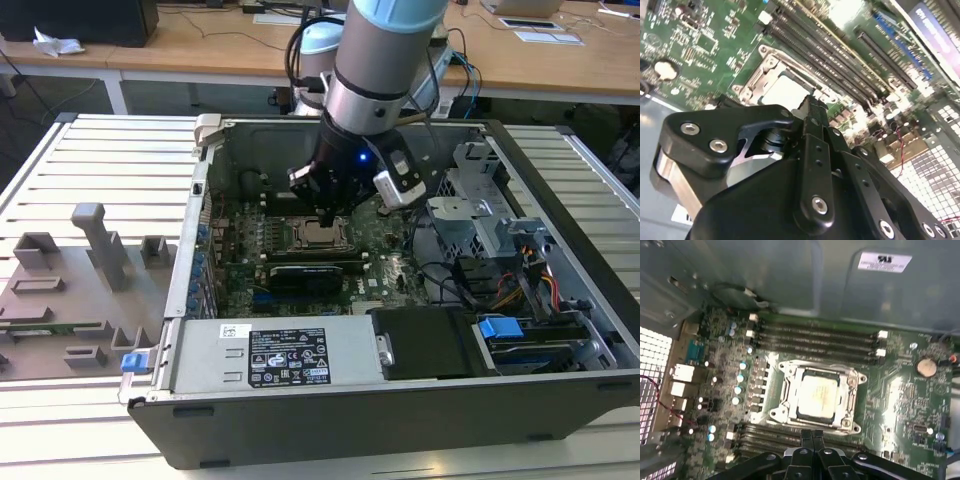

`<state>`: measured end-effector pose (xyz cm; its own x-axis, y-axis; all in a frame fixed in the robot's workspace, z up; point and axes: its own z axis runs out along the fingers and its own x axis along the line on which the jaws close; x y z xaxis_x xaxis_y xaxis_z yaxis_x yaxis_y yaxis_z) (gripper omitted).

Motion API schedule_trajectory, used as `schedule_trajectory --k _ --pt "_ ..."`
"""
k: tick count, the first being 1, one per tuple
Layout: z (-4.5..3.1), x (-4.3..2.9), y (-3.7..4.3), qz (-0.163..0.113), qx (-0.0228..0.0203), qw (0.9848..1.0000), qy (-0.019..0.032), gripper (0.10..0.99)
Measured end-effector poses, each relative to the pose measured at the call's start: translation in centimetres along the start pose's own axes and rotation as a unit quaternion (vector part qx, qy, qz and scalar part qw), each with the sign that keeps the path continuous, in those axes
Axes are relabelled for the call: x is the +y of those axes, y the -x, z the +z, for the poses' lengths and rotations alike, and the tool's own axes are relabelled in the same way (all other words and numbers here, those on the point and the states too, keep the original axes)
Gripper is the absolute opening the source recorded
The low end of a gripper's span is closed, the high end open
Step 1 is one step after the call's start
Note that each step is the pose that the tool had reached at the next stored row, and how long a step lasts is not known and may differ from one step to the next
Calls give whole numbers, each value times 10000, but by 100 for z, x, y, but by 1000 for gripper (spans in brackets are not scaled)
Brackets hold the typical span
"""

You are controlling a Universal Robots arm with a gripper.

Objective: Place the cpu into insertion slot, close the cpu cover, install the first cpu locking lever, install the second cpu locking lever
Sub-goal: 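Install the second cpu locking lever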

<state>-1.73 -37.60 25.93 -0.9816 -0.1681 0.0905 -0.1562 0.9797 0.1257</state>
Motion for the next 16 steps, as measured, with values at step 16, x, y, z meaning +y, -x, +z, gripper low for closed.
schedule_trajectory --k 16 --pt "-232 430 50 60 98 9986 -522 106"
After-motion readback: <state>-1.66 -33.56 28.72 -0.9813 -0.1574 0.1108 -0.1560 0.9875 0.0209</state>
